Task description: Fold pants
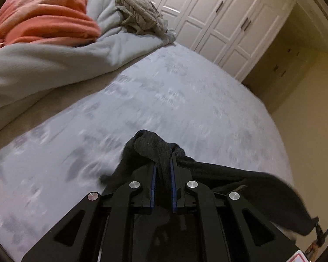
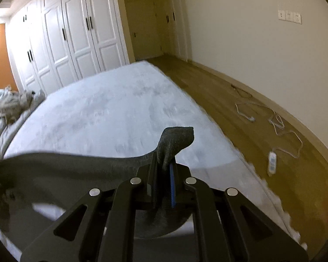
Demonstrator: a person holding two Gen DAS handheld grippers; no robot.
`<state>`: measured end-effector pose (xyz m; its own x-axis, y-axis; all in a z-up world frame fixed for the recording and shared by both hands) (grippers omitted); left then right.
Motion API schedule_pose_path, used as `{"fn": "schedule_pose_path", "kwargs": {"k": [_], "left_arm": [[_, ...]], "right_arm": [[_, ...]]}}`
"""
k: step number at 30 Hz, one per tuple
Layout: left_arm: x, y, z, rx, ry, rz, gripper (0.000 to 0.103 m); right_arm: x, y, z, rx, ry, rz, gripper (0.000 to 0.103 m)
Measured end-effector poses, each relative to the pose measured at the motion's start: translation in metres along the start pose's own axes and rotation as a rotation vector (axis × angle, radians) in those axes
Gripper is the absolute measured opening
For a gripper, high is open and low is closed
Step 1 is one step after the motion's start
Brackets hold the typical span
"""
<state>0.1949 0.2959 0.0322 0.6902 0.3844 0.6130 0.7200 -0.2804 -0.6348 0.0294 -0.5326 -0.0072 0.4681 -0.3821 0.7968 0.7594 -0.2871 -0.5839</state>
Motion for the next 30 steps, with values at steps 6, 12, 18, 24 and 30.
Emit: {"fn": "schedule_pose_path", "kwargs": {"k": [6,12,18,24,30], "left_arm": [[-0.067,-0.02,0.036,0.024,-0.023,0.107,0.024],[-0.092,-0.055,0.045,-0.086,-0.311,-0.019,0.069],[-0.102,-0.012,0.04,-0.125,-0.484,0.027,0.071],[-0.109,0.022,0.047,-0.202,-0.506,0.077,0.007],[-0.095,0.014,0.041,-0.275,-0.447,0.038,0.0]], "right_arm": [[-0.078,0.002,-0.043,-0.064,0.037,0.197,0.021],[-0.085,-0.036,-0.056,-0.142,0.098,0.2,0.074],[-0.076,-0.082,-0.042,0.01,0.291,0.16,0.086],[-0.112,-0.03,-0.036,0.016,0.38,0.341,0.084],[-0.112,-0.012,-0.058,0.058,0.517,0.37,0.075]]}}
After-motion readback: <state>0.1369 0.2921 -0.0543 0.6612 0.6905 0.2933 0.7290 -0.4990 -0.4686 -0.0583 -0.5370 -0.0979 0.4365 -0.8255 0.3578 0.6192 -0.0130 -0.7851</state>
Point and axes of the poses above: each gripper's, at about its wrist camera, not at the fingertips, and y roughly the way its jaws point, z to its left, x to its top, the point moved 1 cm from there along y, roughly the way its jaws point, and after that the axes turned 7 degrees about -x, right-handed, at the moved point
